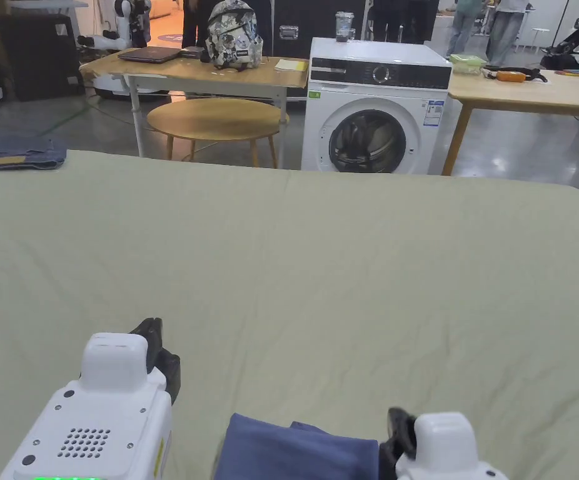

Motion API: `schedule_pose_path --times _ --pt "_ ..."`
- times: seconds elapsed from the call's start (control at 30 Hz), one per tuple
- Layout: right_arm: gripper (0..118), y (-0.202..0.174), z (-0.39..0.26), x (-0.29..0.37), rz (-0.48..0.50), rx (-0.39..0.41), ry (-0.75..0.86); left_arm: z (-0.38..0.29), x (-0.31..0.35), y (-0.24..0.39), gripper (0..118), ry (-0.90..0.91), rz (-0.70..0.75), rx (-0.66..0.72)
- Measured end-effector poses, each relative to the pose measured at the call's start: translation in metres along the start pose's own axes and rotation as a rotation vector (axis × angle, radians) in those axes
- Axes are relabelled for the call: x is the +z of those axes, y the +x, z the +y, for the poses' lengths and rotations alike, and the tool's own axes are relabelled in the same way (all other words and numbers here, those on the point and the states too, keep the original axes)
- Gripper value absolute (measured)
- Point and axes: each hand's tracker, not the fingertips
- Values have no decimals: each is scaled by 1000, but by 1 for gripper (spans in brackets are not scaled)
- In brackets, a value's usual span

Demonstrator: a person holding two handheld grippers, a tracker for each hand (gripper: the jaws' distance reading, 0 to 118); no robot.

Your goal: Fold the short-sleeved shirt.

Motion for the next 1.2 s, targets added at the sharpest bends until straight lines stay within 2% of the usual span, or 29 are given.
schedule_pose_path --times 0.13,0.37,0.5,0.63,0.73,0.77,0.83,0.87,0.9,0.93,1.1,1.2 --pt "0 -12 -31 -16 53 -2 -140 -10 2 -9 0 -44 0 27" --pt "0 -18 -46 -59 4 -17 -188 -29 7 -24 0 -154 -49 74" --pt "0 -20 -46 -65 -11 -8 -206 -43 0 -33 0 -339 -142 148" --pt "0 -14 -48 -72 -9 -26 -224 -54 -20 -44 0 -520 -293 295" --pt "0 -12 -48 -74 -6 -24 -231 -65 -41 -51 19 -659 -442 421" --pt "0 -11 -48 -75 -4 -26 -232 -68 -48 -53 34 -701 -487 455" --pt "0 -9 -48 -73 4 -38 -234 -80 -62 -55 55 -765 -606 531" --pt "0 -8 -48 -74 7 -41 -235 -84 -68 -54 75 -795 -644 548" --pt "0 -8 -47 -74 10 -43 -236 -88 -75 -54 87 -822 -690 572" --pt "0 -5 -50 -75 13 -44 -237 -92 -80 -52 91 -843 -733 590" --pt "0 -1 -52 -77 22 -53 -241 -117 -105 -28 91 -1013 -840 637" --pt "0 1 -52 -77 29 -59 -244 -131 -116 -22 91 -1012 -928 777"
